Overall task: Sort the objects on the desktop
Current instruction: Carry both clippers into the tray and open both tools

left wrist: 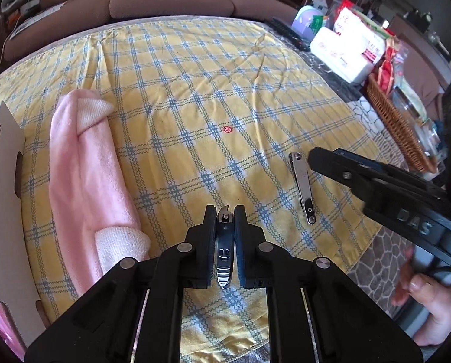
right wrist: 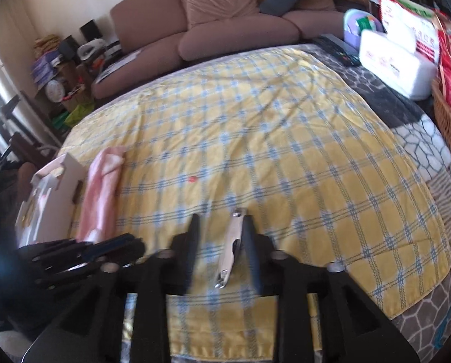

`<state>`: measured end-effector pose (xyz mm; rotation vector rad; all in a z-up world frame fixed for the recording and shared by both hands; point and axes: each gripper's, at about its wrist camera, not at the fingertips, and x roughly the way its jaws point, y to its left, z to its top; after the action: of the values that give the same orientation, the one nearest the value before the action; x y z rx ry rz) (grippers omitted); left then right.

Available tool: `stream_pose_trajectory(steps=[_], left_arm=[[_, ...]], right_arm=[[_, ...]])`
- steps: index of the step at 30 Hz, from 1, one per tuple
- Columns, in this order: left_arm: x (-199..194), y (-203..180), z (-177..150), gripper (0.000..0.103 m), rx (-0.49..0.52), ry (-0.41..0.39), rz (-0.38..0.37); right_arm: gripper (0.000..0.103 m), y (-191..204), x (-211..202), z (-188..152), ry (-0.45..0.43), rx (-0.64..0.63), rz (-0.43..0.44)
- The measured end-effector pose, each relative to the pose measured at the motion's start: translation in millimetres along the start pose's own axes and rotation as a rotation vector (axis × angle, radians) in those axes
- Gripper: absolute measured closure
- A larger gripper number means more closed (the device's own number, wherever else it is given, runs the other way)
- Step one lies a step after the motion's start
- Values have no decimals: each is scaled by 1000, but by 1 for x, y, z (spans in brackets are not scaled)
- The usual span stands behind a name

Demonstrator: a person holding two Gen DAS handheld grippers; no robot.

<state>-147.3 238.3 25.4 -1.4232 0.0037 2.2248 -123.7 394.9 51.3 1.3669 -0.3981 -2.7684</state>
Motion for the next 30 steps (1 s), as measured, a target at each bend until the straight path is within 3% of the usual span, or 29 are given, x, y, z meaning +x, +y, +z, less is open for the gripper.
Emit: stream_pose_trajectory(steps=[5,9,10,11,13,17,22,30], left_arm=[[-3,3,-2,92,-8,-5,-28],[-6,6,-2,92,-20,-11,-47],[-7,7,-2,92,-23,-11,-53],[-7,7,-2,92,-28,-10,-60],[-9,8,-2,92,-32,-13,-69],[-22,9,-1,92,-37,-32,-91],[-58,24,5,92,-56,-85,-113],[-146,82,2,92,-93,-190,-109]], right_arm=[[56,-5,24,1,31,-4,-39],[58,9,46,-6,76,-111,-128],[62,14,47,-7,68,-138,-153],[80,17,48,-8,68,-160,-166],[89,20,48,-8,58,-185,-169],[89,22,41,-10,36,-181,-131],[89,35,11,-3,-20,-134,-20],[89,108,-46,12,-127,-193,144]])
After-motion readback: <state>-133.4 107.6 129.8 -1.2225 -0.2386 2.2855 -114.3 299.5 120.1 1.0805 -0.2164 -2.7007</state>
